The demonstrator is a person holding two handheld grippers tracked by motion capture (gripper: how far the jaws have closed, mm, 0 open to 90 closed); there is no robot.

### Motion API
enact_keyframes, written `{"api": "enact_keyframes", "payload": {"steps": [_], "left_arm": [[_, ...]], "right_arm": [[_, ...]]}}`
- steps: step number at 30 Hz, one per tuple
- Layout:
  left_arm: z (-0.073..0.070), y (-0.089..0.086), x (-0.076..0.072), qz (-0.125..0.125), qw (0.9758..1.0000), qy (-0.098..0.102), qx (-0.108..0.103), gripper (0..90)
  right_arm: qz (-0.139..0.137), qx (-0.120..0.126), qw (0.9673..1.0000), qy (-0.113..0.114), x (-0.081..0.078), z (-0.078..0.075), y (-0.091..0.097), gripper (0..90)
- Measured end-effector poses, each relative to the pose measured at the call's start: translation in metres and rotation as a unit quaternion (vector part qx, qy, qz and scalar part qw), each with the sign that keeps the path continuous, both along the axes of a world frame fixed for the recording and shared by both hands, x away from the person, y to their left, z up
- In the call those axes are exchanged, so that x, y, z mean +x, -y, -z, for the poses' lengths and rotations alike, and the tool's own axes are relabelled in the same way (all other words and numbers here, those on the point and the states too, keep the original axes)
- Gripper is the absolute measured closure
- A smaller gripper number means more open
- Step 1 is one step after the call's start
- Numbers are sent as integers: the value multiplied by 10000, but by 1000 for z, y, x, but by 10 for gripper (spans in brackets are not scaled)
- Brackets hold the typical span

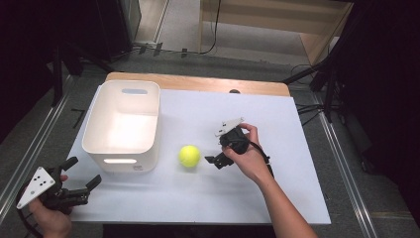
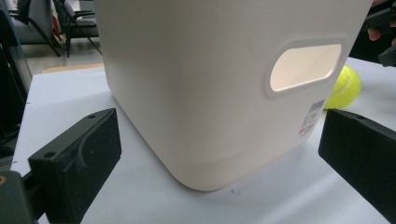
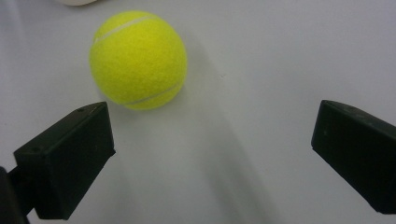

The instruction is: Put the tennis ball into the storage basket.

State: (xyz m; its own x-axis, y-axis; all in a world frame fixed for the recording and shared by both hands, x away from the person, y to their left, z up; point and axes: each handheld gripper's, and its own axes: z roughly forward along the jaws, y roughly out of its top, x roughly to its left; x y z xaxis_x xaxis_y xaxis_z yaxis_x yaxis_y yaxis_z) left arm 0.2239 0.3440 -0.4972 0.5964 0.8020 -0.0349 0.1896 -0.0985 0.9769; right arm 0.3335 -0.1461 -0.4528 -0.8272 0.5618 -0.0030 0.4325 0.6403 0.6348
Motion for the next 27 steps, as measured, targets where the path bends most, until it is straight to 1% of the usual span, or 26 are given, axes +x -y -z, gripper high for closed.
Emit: {"api": "enact_keyframes", "payload": {"steps": [3,4,7,8,14,27], "left_arm": [[0,0,0,2,10000,1,0,0],[0,0,0,3,10000,0,1,0],[0,0,0,1,10000,3,-10,0],[0,0,0,0,10000,4,-12,0],[0,0,0,2,10000,3,-15,0],[0,0,0,13,10000,7,-10,0]], "right_arm": [[-37,-30,10000,-22,1,1,-4,0],[-89,-42,10000,-7,2,1,-5,0],[-117,-43,9999,-58,2,2,-9,0],[-151,-52,9999,-40,3,3,-11,0],[-221,-81,9997,-102,3,4,-18,0],[-364,-126,9991,-159,5,8,-34,0]]}}
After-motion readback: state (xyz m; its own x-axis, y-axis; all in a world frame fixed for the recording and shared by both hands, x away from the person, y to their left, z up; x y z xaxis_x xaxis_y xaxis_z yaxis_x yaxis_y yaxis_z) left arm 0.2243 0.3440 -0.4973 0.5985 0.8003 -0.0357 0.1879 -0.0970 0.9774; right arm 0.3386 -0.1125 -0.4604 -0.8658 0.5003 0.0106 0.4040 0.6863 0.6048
